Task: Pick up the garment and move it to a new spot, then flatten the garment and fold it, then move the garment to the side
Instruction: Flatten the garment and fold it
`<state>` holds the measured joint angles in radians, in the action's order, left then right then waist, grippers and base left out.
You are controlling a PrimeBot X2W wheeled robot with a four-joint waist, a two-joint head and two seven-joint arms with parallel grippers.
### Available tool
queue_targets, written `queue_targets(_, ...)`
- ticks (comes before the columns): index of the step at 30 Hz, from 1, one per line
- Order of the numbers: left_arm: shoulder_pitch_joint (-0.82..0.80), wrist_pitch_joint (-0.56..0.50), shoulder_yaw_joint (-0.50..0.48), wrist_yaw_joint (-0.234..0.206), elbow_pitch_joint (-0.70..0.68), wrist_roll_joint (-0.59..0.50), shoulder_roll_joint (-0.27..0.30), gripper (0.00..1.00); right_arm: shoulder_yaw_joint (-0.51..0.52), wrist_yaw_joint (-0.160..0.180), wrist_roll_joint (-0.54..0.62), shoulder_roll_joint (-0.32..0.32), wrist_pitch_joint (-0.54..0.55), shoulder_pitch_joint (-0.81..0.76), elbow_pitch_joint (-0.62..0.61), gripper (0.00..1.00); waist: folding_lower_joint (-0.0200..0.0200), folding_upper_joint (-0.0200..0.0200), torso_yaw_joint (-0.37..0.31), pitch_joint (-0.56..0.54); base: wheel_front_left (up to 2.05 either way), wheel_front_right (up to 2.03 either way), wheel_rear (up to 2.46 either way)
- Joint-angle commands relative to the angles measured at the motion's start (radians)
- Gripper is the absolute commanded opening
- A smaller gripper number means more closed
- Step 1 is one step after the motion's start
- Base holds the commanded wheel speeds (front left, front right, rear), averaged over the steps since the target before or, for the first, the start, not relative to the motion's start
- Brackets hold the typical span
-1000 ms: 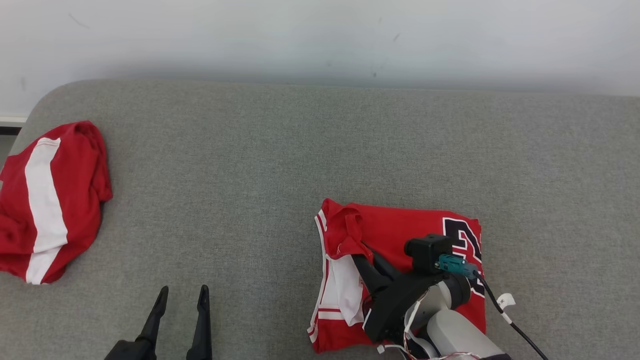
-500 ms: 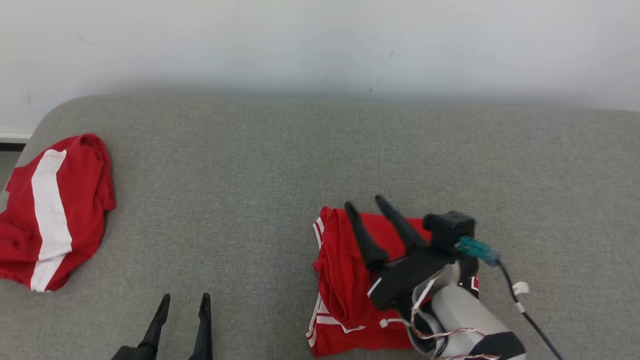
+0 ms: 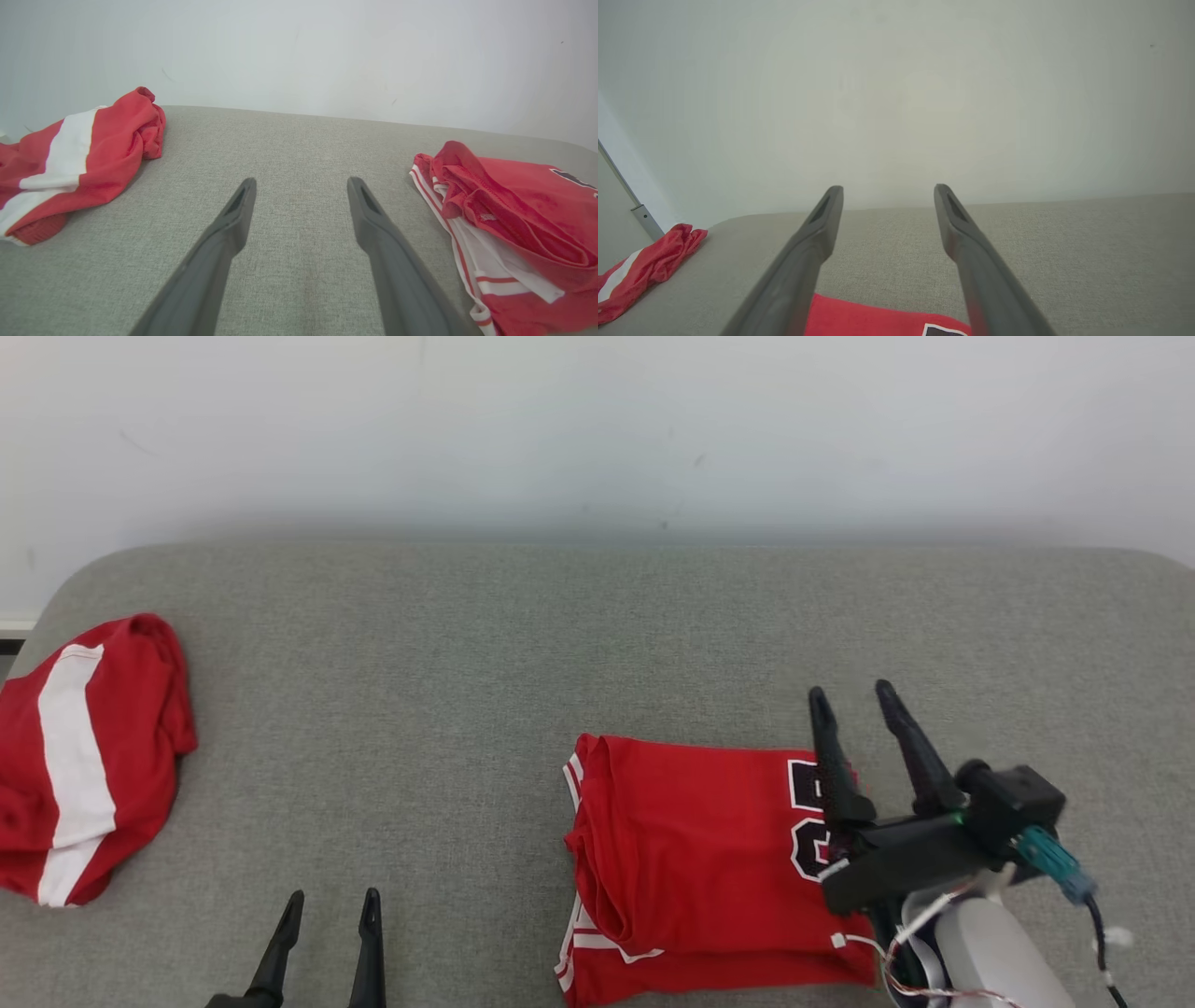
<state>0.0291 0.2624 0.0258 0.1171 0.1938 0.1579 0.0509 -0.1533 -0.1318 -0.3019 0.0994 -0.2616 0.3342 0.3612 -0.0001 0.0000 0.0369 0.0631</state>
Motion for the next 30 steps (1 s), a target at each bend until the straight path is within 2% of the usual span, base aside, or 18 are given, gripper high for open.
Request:
queue_targets(1, 0.012, 0.002, -0.005, -0.002, -0.006, -0.01, -0.001, 1.0, 0.018, 0.003, 0.013, -0.007, -0.004, -0.026, -0.029, 1.0, 0.0001, 0.0, -0.008, 0.003, 0.0, 0.0, 0.0)
queue_targets(3, 0.009, 0.002, -0.011, -0.009, -0.019, -0.013, -0.001, 1.0, 0.07, 0.003, 0.049, -0.02, -0.003, -0.081, -0.107, 1.0, 0.0001, 0.0, -0.02, 0.008, 0.0, 0.0, 0.0)
queue_targets(12, -0.002, 0.002, -0.021, -0.028, -0.055, -0.023, -0.001, 1.0, 0.167, 0.003, 0.079, -0.046, -0.003, -0.223, -0.237, 1.0, 0.0001, 0.0, -0.042, 0.015, 0.0, 0.0, 0.0)
queue_targets(19, 0.004, 0.002, -0.027, -0.037, -0.068, -0.02, -0.001, 1.0, 0.194, 0.003, 0.09, -0.05, -0.003, -0.311, -0.265, 1.0, 0.0001, 0.0, -0.059, 0.006, 0.0, 0.0, 0.0)
queue_targets(30, 0.019, 0.002, -0.017, -0.045, -0.068, -0.023, -0.001, 1.0, 0.172, 0.003, 0.11, -0.05, -0.004, -0.36, -0.241, 1.0, 0.0001, 0.0, -0.07, -0.002, 0.0, 0.0, 0.0)
